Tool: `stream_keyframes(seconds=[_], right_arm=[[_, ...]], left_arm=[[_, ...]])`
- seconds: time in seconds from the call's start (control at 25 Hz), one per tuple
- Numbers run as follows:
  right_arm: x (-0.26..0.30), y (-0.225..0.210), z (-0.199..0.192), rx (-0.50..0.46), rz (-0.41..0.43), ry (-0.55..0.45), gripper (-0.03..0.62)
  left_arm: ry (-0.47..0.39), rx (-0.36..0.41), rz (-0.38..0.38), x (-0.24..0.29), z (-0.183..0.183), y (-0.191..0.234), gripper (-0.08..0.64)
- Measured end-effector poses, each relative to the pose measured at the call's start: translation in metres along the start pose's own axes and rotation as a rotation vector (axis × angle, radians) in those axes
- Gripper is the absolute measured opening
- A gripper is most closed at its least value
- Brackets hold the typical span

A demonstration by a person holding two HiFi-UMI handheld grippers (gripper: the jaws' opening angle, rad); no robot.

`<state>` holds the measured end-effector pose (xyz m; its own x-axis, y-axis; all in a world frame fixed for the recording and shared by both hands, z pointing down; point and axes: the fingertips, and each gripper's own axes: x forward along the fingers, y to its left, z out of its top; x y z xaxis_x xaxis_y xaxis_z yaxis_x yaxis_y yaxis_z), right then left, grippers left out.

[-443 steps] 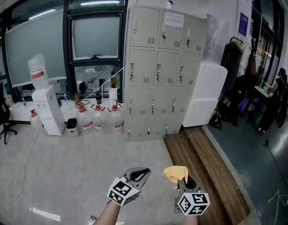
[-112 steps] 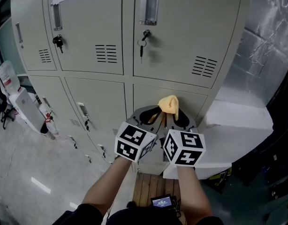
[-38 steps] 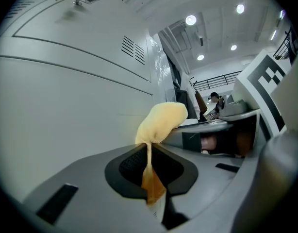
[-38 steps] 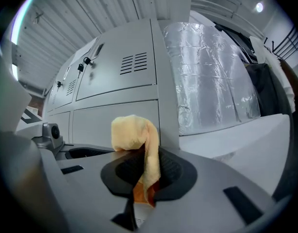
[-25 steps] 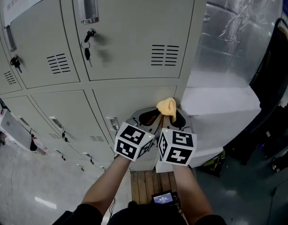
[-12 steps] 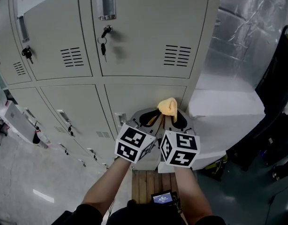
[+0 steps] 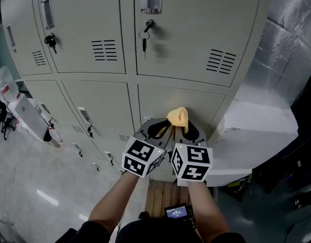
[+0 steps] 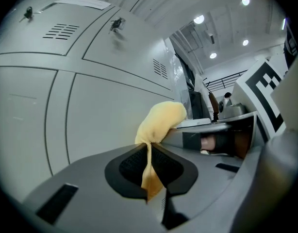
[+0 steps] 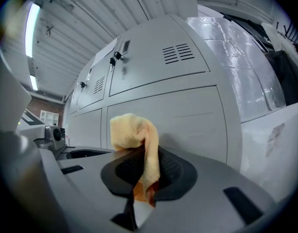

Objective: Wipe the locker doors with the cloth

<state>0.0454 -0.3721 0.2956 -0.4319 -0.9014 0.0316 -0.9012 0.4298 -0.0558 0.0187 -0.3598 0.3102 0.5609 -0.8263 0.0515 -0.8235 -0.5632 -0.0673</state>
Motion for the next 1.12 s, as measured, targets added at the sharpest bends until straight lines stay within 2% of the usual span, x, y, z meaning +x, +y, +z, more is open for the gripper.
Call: stream_keyframes(seconds=[0.56, 0.84, 1.12], right_arm=[[0.028, 0.072, -0.053, -0.062, 0.142, 0.060, 0.071], [0.041, 0.087, -0.068, -0.085, 0.152, 0.082, 0.071], [0.053, 0.087, -0.072, -0.094, 0.133, 0.089, 0.071]], left_arm=[[0.047, -0.047, 0.094, -0.050, -0.057, 0.052, 0.038], [0.059, -0.075, 0.111, -0.056, -0.075, 0.069, 0.038], [0.081, -0.039, 0.120, -0.048, -0.078, 0.080, 0.039]])
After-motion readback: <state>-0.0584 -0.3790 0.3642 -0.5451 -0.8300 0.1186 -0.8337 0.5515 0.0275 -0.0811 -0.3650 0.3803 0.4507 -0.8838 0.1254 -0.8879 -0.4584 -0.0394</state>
